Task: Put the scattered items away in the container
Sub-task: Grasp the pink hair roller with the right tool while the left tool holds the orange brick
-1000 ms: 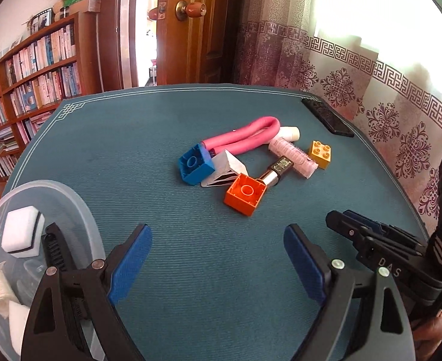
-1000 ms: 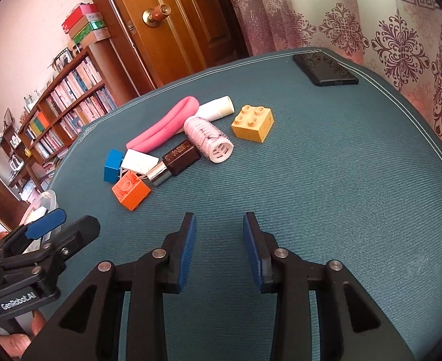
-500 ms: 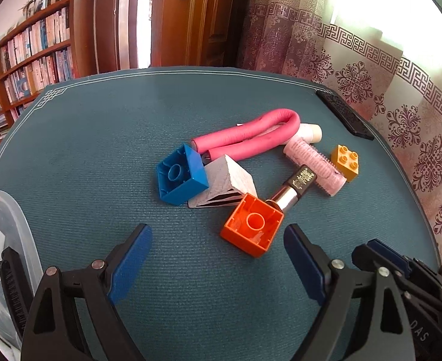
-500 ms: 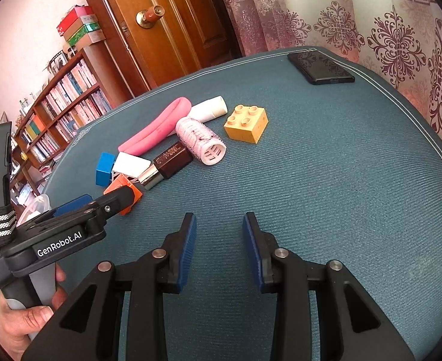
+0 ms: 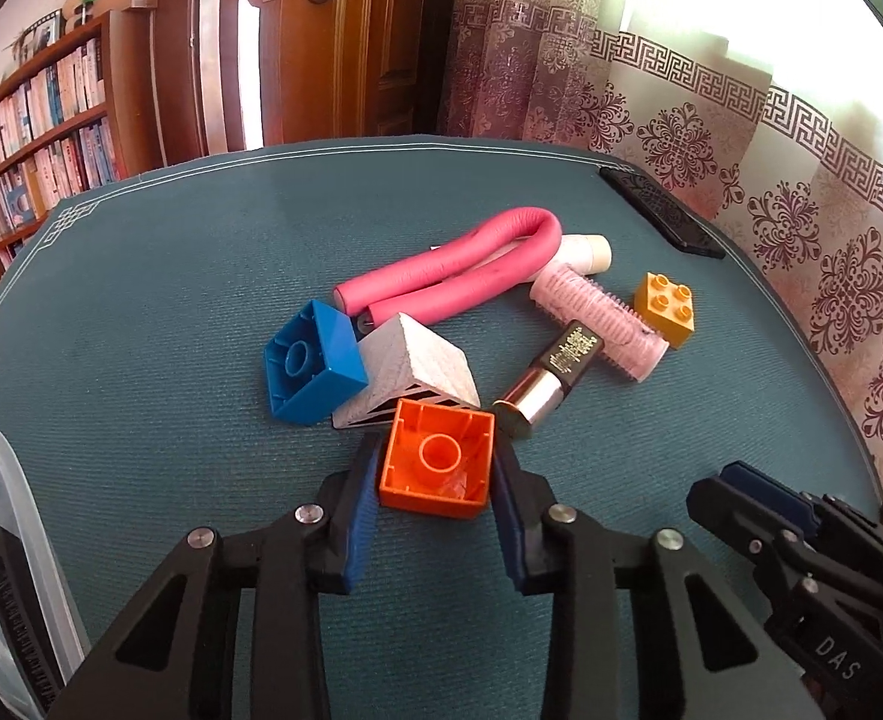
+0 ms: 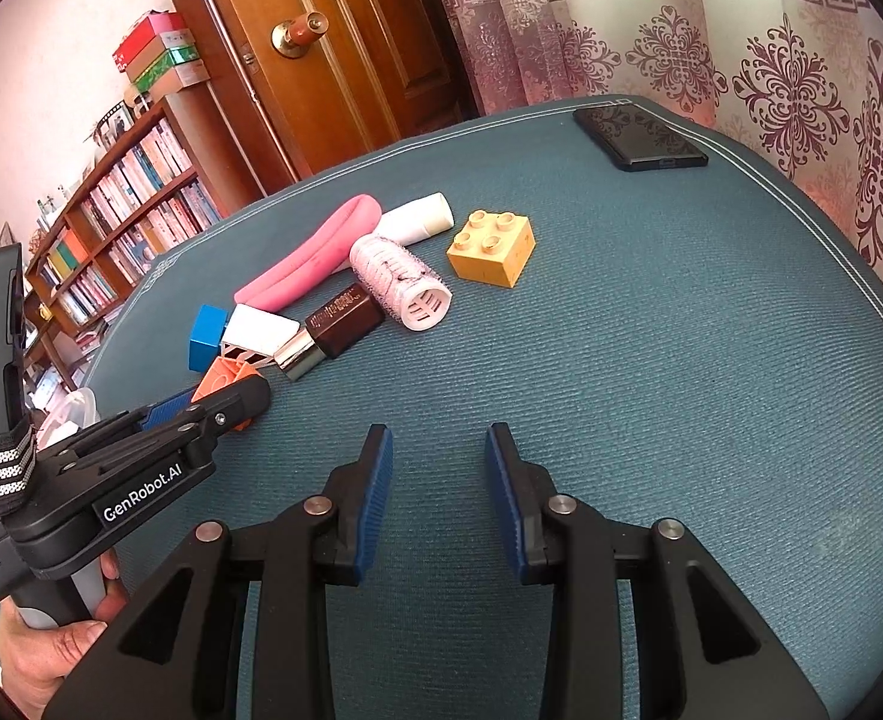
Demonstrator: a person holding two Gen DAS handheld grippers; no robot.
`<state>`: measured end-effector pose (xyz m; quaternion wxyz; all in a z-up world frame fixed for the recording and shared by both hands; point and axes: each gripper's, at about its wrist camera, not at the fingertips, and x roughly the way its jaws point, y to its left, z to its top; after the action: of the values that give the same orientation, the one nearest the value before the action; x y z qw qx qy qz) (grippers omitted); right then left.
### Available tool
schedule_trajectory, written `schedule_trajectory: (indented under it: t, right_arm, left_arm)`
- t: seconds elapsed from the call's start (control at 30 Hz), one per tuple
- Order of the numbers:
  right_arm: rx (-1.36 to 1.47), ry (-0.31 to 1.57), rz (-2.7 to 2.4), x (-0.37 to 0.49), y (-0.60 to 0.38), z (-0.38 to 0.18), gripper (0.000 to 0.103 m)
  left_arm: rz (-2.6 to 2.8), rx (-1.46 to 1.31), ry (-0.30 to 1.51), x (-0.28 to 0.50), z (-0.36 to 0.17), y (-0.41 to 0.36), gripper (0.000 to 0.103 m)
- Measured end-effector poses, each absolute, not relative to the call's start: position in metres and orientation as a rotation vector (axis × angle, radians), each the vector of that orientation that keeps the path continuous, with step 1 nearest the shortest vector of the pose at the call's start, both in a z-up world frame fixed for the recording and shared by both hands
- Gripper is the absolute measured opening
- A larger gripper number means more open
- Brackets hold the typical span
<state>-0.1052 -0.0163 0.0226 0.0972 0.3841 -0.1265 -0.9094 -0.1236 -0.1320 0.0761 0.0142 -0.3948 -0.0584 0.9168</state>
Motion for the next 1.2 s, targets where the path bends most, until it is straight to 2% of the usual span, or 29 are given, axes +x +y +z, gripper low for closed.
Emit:
schedule_trajectory:
  t: [0.17, 0.37, 0.5, 0.7, 0.93, 0.97, 1.07, 1.2]
  right_arm:
    - [1.14, -0.405, -2.679, -0.107, -0.014, 0.023, 0.036]
    - [1.196, -0.324, -2.69, -0.124, -0.021, 0.035, 0.036]
    - [1.18, -0.247, -2.733, -0.147, -0.025, 0.047, 0.036]
    - [1.221, -0.258, -2.671, -0.184, -0.035, 0.045, 0.036]
    - [1.206, -0.098, -2.673, -0.203, -0.053, 0.041, 0.037]
    - [1.207, -0.08, -2.664, -0.205, -0.055, 0.04, 0.038]
    - [1.219, -0.008, -2.626, -0.209, -0.061, 0.034, 0.051]
    - [1.209, 0.068, -2.633, -0.212, -0.069, 0.03, 0.052]
  left_arm:
    - [2.871, -1.22, -0.231, -0.116, 0.077, -0.139, 0.037]
    - [2.894, -1.191, -0.233, -0.113, 0.08, -0.14, 0.037]
    - [2.874, -1.188, -0.303, -0.112, 0.081, -0.148, 0.037]
    - [2.905, -1.156, -0.349, -0.106, 0.087, -0.16, 0.037]
    - [2.895, -1.159, -0.408, -0.107, 0.085, -0.167, 0.037]
    - [2.893, -1.159, -0.407, -0.107, 0.085, -0.167, 0.037]
    - [2.887, -1.154, -0.415, -0.107, 0.085, -0.167, 0.037]
    - [2.869, -1.154, -0.455, -0.107, 0.083, -0.17, 0.037]
